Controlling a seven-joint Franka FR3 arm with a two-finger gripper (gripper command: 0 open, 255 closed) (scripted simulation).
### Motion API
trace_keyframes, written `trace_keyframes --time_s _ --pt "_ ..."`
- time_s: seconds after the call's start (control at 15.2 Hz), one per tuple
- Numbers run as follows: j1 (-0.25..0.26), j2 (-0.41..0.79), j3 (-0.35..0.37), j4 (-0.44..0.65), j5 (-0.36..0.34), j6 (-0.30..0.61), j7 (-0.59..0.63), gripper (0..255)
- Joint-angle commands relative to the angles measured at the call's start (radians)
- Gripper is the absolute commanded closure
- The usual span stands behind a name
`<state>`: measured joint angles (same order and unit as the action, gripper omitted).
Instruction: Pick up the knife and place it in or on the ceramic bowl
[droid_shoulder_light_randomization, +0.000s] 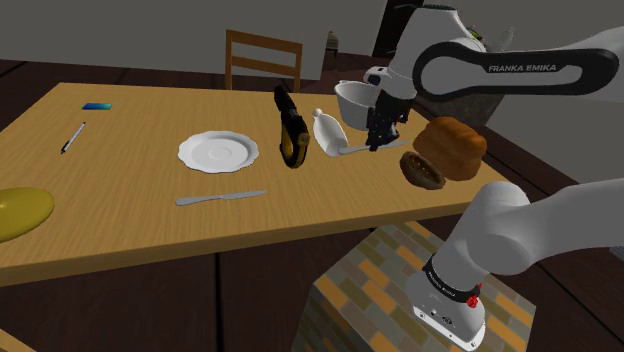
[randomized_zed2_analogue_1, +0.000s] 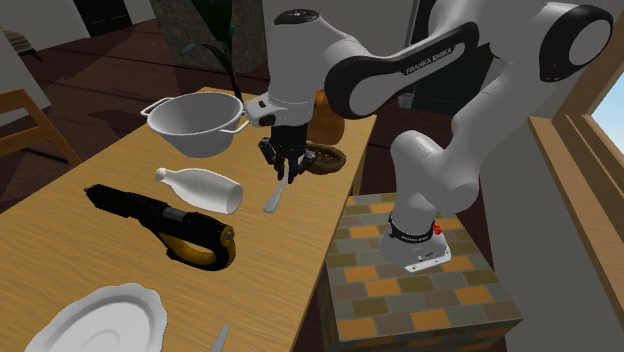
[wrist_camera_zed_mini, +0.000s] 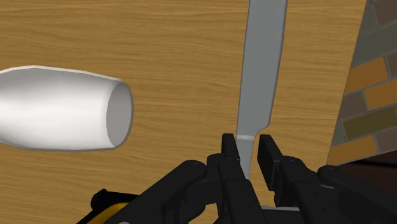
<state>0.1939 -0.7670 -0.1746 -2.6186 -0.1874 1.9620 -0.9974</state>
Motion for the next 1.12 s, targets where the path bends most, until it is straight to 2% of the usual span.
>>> trace_keyframes --time_s 0.0,0.13,0.59,1.06 --pt "0.001 0.001 0.002 0.028 0.003 -0.028 -0.003 255" --pt "0.002 -0.001 0.004 0.050 0.006 -0.051 -0.005 255" --pt "-0.089 -0.112 -0.132 0.025 -0.091 -0.117 -0.170 255" --pt "-0.172 -0.156 -0.280 0.062 -0.193 -0.165 -0.345 255"
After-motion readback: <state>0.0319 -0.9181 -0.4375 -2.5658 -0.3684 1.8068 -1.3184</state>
